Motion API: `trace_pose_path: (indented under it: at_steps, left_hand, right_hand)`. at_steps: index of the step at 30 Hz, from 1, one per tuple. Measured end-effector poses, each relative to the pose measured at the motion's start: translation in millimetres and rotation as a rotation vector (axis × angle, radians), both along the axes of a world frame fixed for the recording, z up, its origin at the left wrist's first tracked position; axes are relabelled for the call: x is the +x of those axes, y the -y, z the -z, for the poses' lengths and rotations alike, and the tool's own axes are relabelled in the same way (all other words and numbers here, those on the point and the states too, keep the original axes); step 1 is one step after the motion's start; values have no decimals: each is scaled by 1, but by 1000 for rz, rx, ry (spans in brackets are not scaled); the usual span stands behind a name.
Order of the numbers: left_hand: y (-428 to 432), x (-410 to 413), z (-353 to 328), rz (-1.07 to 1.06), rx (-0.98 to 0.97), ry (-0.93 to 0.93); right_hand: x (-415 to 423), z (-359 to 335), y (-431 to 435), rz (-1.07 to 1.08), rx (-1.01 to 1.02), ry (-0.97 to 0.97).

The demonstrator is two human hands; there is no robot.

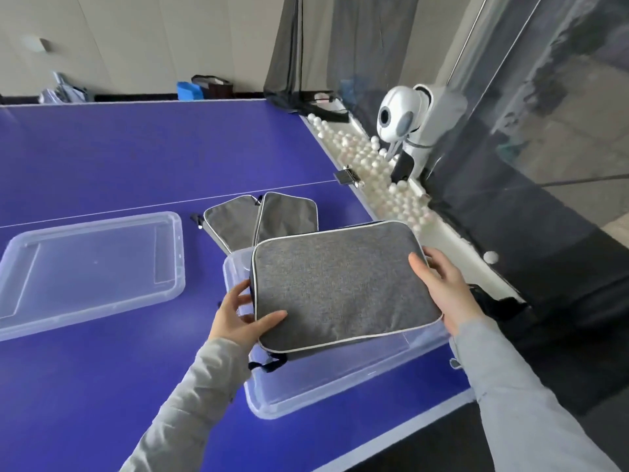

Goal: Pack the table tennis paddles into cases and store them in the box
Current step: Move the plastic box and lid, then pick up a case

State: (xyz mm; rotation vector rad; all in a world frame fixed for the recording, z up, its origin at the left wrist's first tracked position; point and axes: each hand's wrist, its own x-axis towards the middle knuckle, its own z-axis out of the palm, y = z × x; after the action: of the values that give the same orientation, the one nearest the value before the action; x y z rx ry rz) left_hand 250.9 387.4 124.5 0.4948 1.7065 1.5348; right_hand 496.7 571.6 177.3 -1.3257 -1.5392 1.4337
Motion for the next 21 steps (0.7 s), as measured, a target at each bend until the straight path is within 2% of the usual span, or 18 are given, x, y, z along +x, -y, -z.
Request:
trace_pose_path:
  at_steps: [6,11,17,21]
  left_hand:
    - [-30,28,17,-33,-149,-49]
    - [-45,40,51,-131,-261,11]
    - [-63,32,80,-129,-562,-79]
    - [-64,32,99,-127,-648,-62]
  right_hand:
    - [-4,28,-45,-198,-68,191]
    - [-15,72,-69,-347,-143,432]
    - [-28,126,-78,-418,-254,527]
    - [-33,146,-77,-434,-266,586]
